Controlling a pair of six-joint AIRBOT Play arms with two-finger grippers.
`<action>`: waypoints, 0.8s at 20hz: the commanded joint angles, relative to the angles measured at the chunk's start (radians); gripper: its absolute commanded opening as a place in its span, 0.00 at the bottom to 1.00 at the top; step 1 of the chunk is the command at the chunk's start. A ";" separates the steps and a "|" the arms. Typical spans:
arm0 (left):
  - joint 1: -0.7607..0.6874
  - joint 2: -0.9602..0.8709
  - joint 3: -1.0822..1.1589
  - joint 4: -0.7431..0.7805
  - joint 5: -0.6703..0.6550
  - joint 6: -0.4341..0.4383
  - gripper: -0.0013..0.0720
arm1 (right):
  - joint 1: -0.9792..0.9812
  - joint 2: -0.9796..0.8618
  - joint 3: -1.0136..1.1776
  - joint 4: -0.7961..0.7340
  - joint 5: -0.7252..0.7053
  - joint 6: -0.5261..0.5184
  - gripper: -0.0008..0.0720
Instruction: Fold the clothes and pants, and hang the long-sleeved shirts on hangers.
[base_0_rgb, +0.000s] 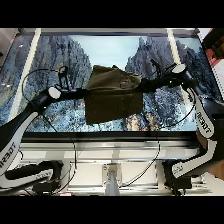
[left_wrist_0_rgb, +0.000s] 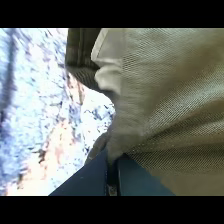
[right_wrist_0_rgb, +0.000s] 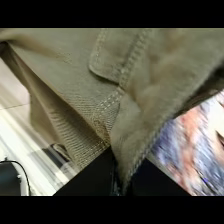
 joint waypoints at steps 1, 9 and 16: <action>-0.037 -0.056 0.001 -0.010 0.074 0.000 0.05 | -0.005 0.005 -0.093 -0.096 -0.057 0.046 0.08; -0.037 -0.055 0.001 -0.010 0.232 0.000 0.05 | -0.005 0.005 -0.126 -0.096 -0.132 0.048 0.08; -0.042 -0.009 0.002 -0.029 0.283 0.000 0.05 | -0.005 0.005 -0.125 -0.093 -0.132 0.048 0.08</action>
